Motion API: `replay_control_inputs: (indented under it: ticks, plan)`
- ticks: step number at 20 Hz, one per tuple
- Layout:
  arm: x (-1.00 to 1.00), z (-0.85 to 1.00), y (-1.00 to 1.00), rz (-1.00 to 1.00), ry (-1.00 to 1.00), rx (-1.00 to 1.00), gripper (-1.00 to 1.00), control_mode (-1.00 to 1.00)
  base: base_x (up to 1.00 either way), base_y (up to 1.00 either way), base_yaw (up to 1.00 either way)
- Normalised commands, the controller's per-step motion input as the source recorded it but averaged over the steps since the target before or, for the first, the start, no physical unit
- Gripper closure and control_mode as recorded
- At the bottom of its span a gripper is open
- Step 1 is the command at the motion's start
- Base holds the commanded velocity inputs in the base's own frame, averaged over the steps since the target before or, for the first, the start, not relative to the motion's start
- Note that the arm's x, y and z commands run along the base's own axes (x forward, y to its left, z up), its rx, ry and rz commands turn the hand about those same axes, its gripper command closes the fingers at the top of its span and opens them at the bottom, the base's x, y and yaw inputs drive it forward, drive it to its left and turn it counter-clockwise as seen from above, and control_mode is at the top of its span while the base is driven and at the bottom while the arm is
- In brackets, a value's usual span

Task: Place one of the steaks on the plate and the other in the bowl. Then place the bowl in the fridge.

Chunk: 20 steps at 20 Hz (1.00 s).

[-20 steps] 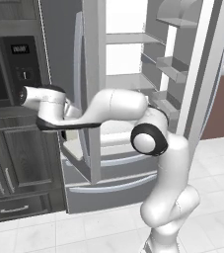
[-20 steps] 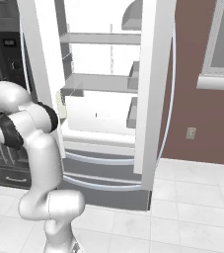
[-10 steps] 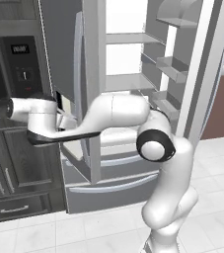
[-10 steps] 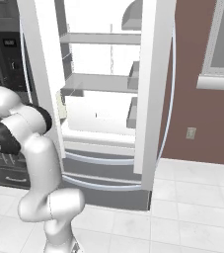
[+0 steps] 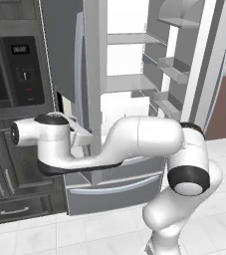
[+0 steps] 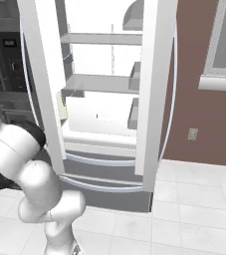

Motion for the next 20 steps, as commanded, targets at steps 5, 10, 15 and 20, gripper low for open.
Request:
replay_control_inputs:
  ticks: [5,10,15,20]
  plan:
    - [-0.62,0.02,-1.0,0.23,-0.06,0.0,-1.0,-1.0,0.0,0.0,0.0]
    - [-0.11,0.19,-1.0,0.25,0.0,0.01,-1.0,-1.0,0.0,0.0,0.0]
    - [0.0,0.52,-0.99,0.26,0.15,0.03,-1.0,-1.0,0.0,0.0,0.0]
    - [0.49,0.01,-0.86,0.15,0.43,0.35,-1.0,-1.0,0.0,0.0,0.0]
